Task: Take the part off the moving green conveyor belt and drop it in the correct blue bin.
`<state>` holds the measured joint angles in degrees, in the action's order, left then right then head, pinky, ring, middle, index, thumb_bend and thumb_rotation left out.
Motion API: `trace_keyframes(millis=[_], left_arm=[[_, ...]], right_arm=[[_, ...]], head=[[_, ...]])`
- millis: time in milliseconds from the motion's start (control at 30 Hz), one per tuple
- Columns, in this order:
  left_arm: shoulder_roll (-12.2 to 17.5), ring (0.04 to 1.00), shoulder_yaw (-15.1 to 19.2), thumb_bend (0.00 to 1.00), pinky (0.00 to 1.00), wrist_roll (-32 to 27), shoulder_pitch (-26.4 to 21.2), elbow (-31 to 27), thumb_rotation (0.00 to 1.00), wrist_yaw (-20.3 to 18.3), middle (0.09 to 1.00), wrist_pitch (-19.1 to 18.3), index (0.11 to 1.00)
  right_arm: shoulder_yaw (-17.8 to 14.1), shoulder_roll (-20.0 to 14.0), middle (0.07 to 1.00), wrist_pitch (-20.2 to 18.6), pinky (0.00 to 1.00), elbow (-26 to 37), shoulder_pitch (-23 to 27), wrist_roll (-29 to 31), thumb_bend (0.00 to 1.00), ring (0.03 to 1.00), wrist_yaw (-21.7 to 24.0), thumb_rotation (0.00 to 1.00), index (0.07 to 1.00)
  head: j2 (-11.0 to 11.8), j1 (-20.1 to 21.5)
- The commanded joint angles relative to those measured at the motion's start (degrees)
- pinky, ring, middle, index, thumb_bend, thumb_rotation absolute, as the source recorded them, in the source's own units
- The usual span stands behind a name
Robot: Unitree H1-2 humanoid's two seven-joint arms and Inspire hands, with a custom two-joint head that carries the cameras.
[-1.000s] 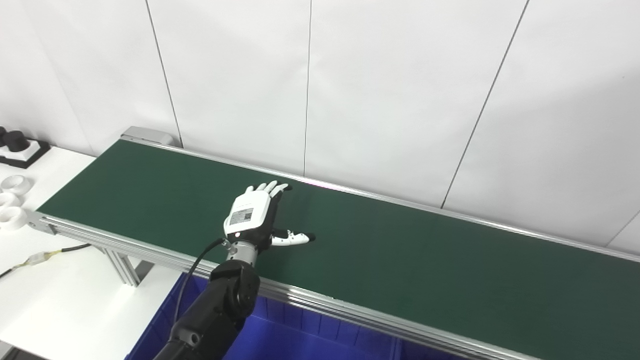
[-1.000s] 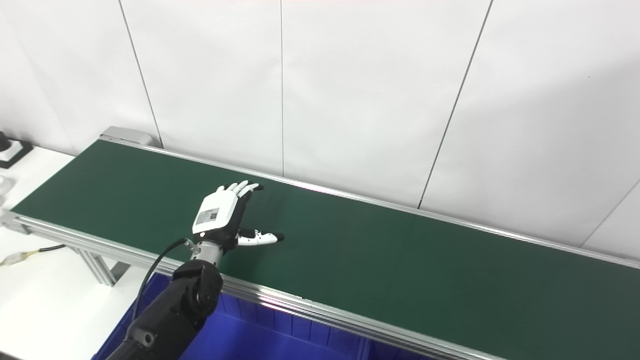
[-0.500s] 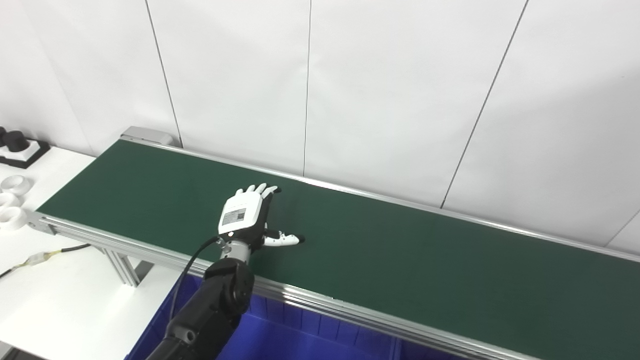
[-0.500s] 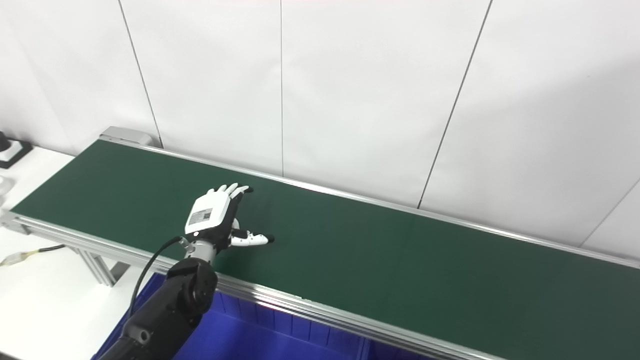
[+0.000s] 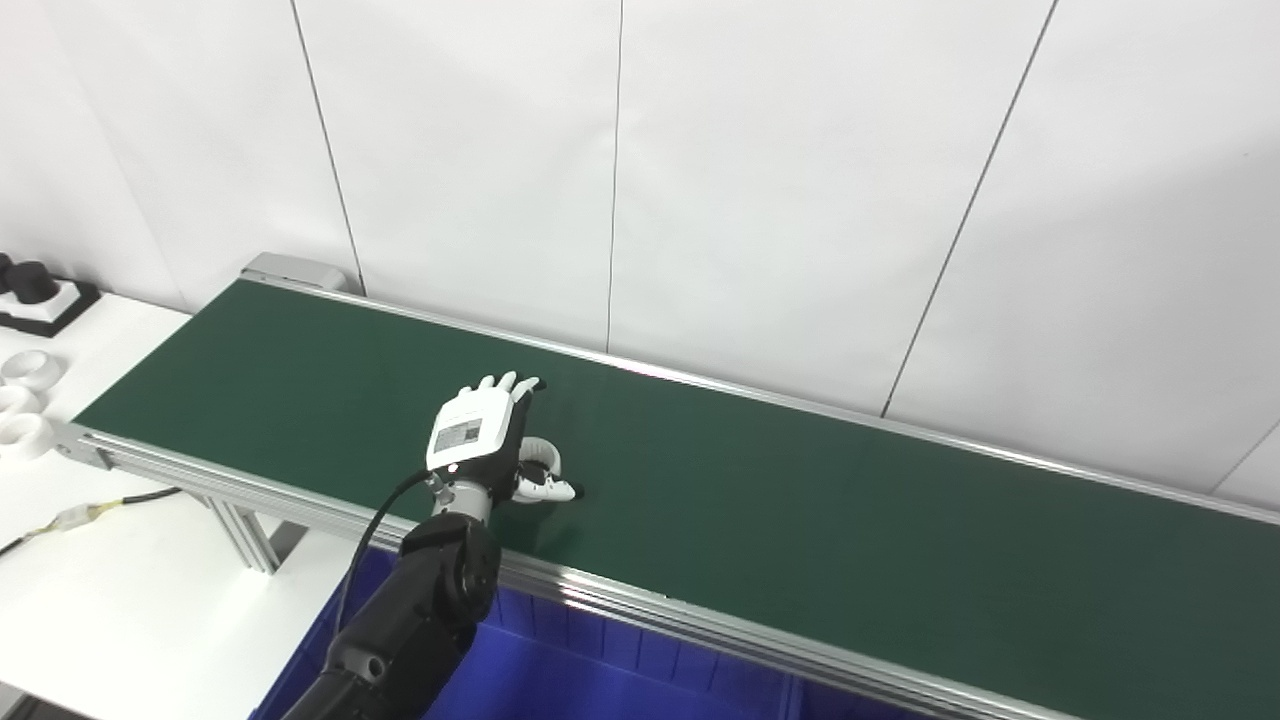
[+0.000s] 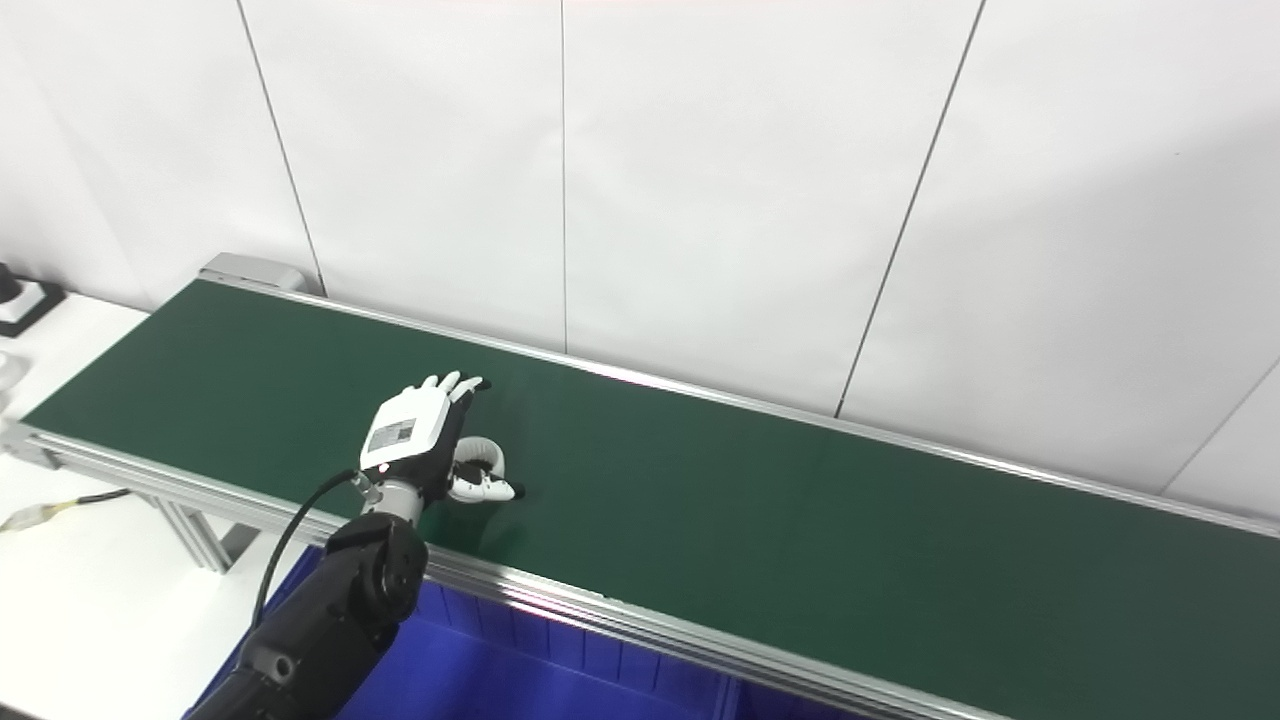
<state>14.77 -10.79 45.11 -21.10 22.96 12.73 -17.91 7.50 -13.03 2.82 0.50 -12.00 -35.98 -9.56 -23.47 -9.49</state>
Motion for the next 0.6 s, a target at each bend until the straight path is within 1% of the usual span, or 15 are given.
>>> trace_keyframes(millis=[0, 167, 267, 300, 367, 433, 500, 533, 567], left_arm=[[1.14, 0.989, 0.19, 0.84, 1.00, -0.07, -2.74, -0.26, 0.21, 0.50, 0.968, -0.96, 0.885], [1.06, 0.980, -0.63, 0.84, 1.00, -0.17, -2.86, 1.02, 0.18, 0.68, 0.960, -1.42, 0.883], [1.10, 0.965, -1.22, 0.82, 1.00, 0.14, -2.81, 1.37, 0.13, 0.72, 0.947, -1.80, 0.867], [1.19, 0.965, -1.41, 0.82, 1.00, 0.14, -2.81, 1.42, 0.13, 0.34, 0.947, -2.06, 0.867], [1.30, 0.963, -1.60, 0.80, 1.00, -0.07, -2.83, 1.52, 0.11, -0.28, 0.936, -2.54, 0.857], [1.34, 0.938, -1.67, 0.79, 1.00, -0.34, -2.87, 1.66, 0.09, -0.57, 0.907, -2.91, 0.830], [1.44, 0.852, -1.64, 0.77, 0.96, -0.67, -2.92, 2.09, 0.05, -0.58, 0.813, -2.66, 0.771], [1.45, 0.772, -1.52, 0.73, 0.92, -0.97, -2.90, 2.41, 0.04, -0.34, 0.733, -2.13, 0.721], [1.45, 0.756, -1.44, 0.72, 0.91, -1.17, -2.89, 2.61, 0.03, -0.18, 0.717, -1.75, 0.710]], right_arm=[[-0.32, -0.16, 0.625, 0.86, 0.53, 1.76, 0.30, -0.08, 0.81, 0.603, -0.82, 0.07, 0.764], [-0.30, -0.19, 0.625, 0.48, 0.53, 2.19, 0.09, -0.50, 0.81, 0.601, -0.83, 0.07, 0.763], [-0.29, -0.23, 0.625, 0.62, 0.52, 2.15, 0.04, -0.48, 0.81, 0.595, -0.85, 0.08, 0.764], [-0.32, -0.18, 0.625, 0.47, 0.52, 2.27, -0.01, -0.36, 0.81, 0.596, -0.71, 0.08, 0.764], [-0.37, -0.09, 0.628, 0.32, 0.52, 2.42, -0.07, -0.16, 0.81, 0.601, -0.56, 0.08, 0.765], [-0.38, -0.07, 0.628, 0.44, 0.53, 2.44, -0.11, -0.08, 0.81, 0.605, -0.63, 0.07, 0.766], [-0.35, -0.15, 0.627, 0.56, 0.53, 2.40, -0.13, -0.27, 0.81, 0.604, -0.76, 0.07, 0.766], [-0.34, -0.19, 0.627, 0.63, 0.53, 2.33, -0.12, -0.37, 0.80, 0.603, -0.85, 0.08, 0.767], [-0.35, -0.22, 0.627, 0.66, 0.53, 2.29, -0.11, -0.42, 0.80, 0.602, -0.90, 0.08, 0.767]], head=[[0.03, 0.00], [-0.16, 0.02], [-0.17, -0.02], [-0.19, -0.05], [-0.25, -0.10], [-0.27, -0.06], [-0.32, -0.10], [-0.35, -0.11], [-0.33, -0.14]])
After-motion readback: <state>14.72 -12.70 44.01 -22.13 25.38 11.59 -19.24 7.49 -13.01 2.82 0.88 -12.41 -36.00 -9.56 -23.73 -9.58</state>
